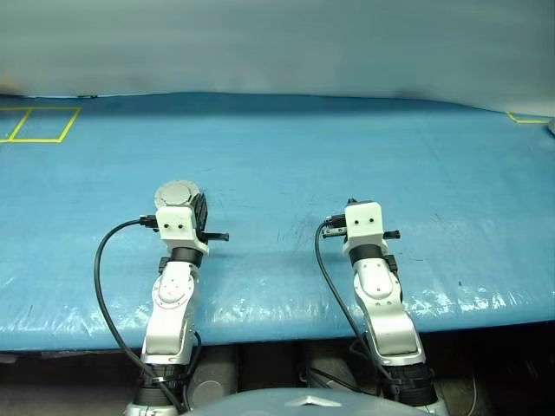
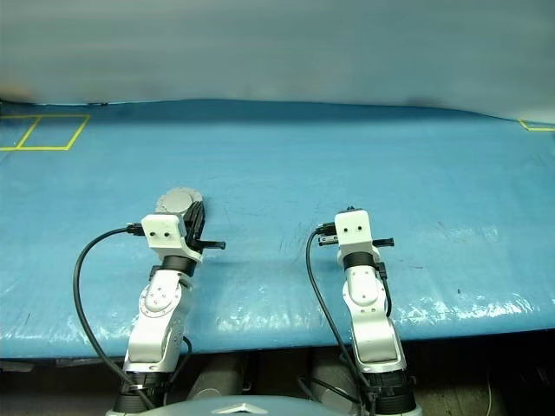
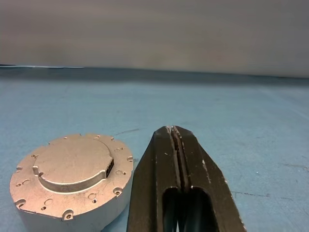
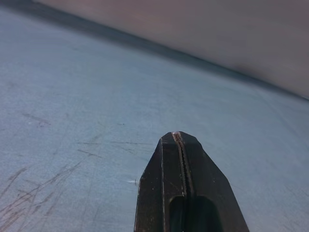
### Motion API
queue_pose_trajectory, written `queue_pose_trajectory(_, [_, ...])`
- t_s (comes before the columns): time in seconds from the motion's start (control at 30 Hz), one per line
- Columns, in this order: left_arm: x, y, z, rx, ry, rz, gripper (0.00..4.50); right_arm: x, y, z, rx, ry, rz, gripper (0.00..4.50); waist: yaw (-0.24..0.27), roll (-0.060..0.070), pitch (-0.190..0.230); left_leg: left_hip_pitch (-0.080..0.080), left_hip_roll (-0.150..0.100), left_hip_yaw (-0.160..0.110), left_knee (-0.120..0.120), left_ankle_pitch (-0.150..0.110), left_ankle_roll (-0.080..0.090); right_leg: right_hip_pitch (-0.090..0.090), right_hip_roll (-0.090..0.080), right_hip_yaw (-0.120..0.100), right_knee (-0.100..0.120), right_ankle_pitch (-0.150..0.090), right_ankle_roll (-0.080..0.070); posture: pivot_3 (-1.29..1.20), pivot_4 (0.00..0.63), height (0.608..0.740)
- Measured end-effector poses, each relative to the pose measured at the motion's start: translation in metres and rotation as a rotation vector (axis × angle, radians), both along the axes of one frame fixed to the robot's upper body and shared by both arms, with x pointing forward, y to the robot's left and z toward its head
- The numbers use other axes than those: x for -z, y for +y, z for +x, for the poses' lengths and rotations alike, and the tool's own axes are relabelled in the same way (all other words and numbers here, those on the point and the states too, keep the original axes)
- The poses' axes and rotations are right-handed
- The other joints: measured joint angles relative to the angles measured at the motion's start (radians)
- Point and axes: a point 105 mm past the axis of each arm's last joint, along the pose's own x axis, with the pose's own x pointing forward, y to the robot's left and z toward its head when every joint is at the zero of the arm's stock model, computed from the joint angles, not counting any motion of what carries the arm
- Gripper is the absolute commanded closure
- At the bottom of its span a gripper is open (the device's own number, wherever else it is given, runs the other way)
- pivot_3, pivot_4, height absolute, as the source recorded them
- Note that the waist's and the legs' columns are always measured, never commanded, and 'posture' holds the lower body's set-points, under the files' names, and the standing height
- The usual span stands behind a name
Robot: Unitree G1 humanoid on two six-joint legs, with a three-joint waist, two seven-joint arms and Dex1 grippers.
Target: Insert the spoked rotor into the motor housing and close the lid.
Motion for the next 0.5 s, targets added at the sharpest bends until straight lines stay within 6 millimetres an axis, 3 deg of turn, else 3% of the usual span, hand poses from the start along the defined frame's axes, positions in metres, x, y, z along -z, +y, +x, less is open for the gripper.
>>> queue_pose_trajectory(0.5, [0.0006,0.0081,0.0013,-0.028,0.005,0.020,4.34,0.0009,0.0004,-0.0001,0.017,0.004,0.011,4.50,0.000,0.000,0.000,0.000,0.000,0.000,0.000,0.000,0.000,0.000,0.000,0.000,0.000,0.000,0.000,0.00,0.150,0.740])
